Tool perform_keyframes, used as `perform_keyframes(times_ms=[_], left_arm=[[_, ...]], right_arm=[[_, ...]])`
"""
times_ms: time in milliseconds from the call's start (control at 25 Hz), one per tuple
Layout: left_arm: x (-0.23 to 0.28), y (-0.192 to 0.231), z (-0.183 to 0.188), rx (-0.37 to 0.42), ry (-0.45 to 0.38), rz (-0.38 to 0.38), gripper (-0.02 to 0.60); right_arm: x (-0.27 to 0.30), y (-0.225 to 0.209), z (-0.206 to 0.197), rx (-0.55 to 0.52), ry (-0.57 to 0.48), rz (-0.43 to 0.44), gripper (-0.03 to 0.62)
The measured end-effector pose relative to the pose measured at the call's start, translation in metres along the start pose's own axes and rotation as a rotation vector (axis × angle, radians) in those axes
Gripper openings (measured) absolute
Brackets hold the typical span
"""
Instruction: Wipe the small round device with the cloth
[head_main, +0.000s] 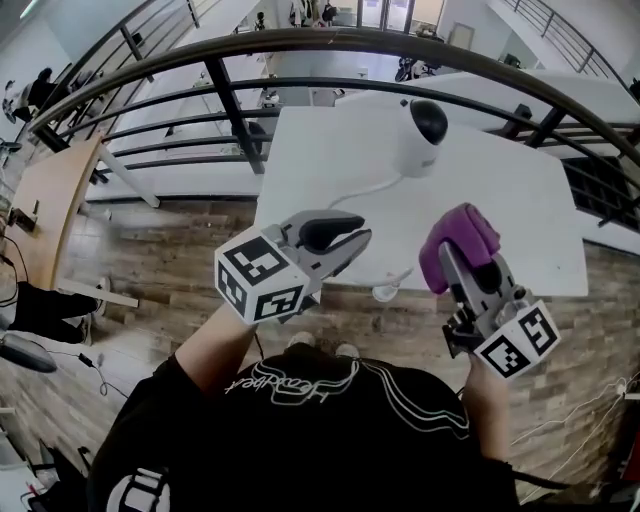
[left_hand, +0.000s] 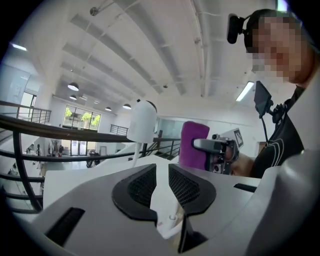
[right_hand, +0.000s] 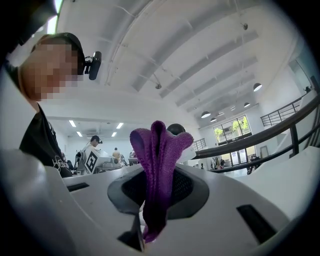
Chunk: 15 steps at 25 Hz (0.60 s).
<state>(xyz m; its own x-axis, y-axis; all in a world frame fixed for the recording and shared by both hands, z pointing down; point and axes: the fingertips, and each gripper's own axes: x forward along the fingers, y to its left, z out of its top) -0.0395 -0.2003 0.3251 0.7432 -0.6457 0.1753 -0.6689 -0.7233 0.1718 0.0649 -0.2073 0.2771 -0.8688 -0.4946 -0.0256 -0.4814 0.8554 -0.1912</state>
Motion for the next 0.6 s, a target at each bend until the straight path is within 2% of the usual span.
perform_keyframes(times_ms=[160, 360, 600], left_arm=[[0.01, 0.038, 0.007, 0.01, 0.028, 0.001, 0.114], [0.014, 0.074, 0.002, 0.043, 0.08, -0.018, 0.117], [0.019, 0.083, -0.009, 0.042, 0.109, -0.129, 0.117]], right_arm=[[0.021, -0.014, 0.01, -0.02, -0.011, -0.044, 0.061], [0.037, -0.011, 0.024, -0.19, -0.011, -0.149, 0.061], [0.048, 0.0, 0.047, -0.314, -0.07, -0.278, 0.061]])
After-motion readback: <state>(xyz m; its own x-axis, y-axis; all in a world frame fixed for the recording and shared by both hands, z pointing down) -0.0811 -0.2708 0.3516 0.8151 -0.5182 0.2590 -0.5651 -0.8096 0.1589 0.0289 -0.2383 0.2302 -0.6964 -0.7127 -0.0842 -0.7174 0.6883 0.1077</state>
